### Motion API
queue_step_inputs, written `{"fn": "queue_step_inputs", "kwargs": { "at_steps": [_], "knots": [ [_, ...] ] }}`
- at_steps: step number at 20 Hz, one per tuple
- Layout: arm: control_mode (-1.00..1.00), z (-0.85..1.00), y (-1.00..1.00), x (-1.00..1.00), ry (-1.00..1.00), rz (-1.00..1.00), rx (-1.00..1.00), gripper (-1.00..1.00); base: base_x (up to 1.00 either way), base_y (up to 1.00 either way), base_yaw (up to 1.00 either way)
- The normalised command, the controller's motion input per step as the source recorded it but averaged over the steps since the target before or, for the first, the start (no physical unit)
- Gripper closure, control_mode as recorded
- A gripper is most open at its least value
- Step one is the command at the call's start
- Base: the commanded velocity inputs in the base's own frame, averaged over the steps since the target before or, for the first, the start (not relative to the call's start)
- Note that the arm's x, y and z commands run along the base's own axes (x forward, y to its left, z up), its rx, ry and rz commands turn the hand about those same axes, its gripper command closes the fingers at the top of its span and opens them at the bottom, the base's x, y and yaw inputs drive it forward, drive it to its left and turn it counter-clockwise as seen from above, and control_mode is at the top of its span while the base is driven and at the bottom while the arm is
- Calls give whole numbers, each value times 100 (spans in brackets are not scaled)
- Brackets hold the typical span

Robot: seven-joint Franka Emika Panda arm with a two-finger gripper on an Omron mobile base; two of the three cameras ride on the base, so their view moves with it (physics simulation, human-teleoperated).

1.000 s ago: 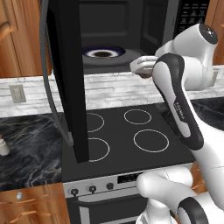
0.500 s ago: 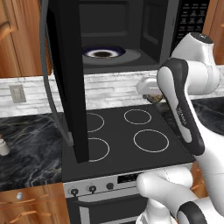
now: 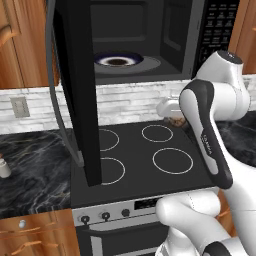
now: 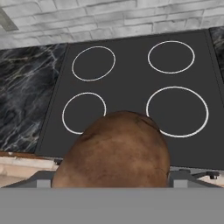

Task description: Retrieve the reheated potato from the microwave, then place the potato, cheese, and condiment on the cutting board.

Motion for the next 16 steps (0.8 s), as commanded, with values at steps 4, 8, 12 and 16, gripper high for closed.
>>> {"fn": "queue_step_inputs", "kwargs": {
  "at_steps": [4,8,12,16],
  "knots": [
    [-100,0,0,0,0,0,0,100,0,0,0],
    [-100,0,0,0,0,0,0,100,0,0,0],
    [-100,0,0,0,0,0,0,100,0,0,0],
    [-100,0,0,0,0,0,0,100,0,0,0]
  ]
}}
